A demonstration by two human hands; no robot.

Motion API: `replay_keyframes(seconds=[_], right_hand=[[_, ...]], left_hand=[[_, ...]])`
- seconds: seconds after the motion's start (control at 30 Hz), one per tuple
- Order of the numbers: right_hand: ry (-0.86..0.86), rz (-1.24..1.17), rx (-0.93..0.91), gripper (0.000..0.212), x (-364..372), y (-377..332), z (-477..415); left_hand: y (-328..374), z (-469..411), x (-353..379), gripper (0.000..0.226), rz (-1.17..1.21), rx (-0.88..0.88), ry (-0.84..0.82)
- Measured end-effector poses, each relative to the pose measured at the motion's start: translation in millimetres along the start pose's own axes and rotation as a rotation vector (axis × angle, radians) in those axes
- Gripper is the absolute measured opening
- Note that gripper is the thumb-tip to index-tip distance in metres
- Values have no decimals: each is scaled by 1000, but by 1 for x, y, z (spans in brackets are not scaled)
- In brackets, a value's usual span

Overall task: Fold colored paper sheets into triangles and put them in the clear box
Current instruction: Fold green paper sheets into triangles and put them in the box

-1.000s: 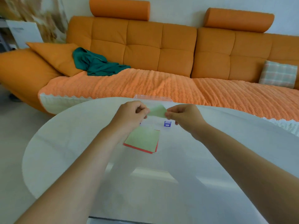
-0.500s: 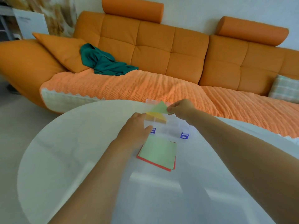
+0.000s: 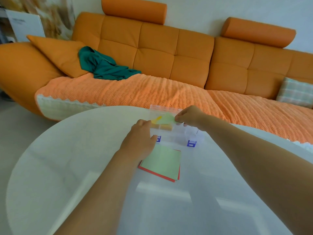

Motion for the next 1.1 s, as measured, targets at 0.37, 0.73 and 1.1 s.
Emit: replay_keyframes(seconds=[0.37, 0.73, 1.1], right_hand=[[-17, 38, -87, 14, 9, -12, 7], [-26, -14, -280, 36, 16, -36, 31], [113, 43, -448, 40, 0, -44, 52]], left_hand=[[2, -1, 1, 48, 0, -15, -6], [4, 1, -1, 48, 27, -21, -6], [4, 5, -14, 42, 28, -4, 60]])
Point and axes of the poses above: each hand's wrist, its own z-axis away from the middle knuckle, its own x-axis out of the palm, y = z × x, the point moved 5 cm from there along -z, towards the middle knuckle, and after that the axes turned 14 degrees about y, right-handed, at the moved point
